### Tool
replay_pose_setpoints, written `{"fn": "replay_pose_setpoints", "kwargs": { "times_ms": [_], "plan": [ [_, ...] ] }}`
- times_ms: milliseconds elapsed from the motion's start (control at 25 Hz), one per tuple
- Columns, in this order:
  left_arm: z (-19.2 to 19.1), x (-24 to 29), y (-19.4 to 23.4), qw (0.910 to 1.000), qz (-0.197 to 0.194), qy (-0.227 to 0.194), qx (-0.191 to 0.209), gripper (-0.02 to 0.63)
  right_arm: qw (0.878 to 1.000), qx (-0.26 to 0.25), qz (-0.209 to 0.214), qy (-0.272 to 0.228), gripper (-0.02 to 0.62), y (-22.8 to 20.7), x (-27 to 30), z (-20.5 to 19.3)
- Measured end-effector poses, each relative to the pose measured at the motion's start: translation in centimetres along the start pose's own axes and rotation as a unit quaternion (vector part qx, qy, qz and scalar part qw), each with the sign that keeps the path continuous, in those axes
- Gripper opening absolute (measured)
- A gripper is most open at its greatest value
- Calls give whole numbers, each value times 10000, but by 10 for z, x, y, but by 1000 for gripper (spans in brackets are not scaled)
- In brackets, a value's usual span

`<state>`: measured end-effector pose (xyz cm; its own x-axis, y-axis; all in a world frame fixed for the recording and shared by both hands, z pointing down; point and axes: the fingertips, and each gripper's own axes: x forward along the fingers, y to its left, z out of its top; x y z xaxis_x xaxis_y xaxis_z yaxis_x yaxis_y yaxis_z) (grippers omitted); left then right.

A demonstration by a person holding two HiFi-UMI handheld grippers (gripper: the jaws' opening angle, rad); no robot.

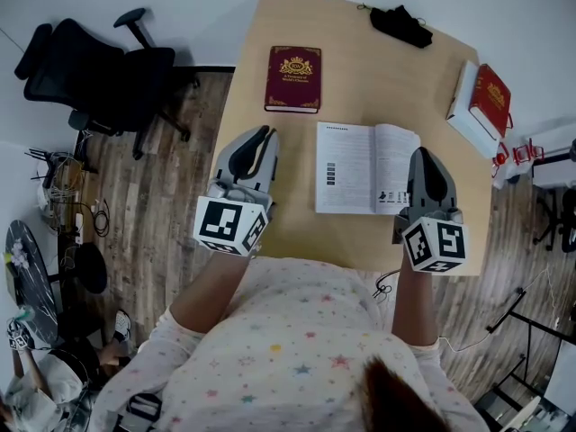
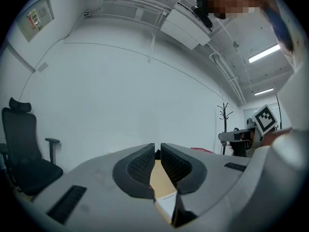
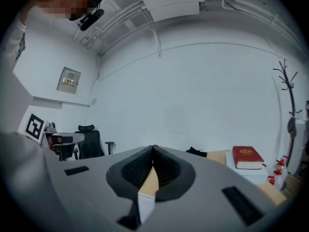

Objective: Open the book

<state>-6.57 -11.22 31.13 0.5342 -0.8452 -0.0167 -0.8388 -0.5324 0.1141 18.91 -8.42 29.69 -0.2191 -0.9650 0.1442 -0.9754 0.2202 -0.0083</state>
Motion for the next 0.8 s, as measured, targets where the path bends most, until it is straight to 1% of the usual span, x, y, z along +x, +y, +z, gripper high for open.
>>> {"fn": "replay_pose_setpoints", "kwargs": {
  "times_ms": [160,320,560,800],
  "plan": [
    [10,-5,3,9998,59,-148,131,31,9995,173,182,-202,0,13,2,17],
    [14,-8,5,9996,108,-192,184,27,9990,81,324,-309,0,26,4,28],
    [18,-13,7,9993,194,-236,205,26,9977,48,558,-379,0,44,9,32],
    [20,-15,16,9990,329,-244,170,26,9976,-49,560,-413,0,54,13,36]
  ]
}}
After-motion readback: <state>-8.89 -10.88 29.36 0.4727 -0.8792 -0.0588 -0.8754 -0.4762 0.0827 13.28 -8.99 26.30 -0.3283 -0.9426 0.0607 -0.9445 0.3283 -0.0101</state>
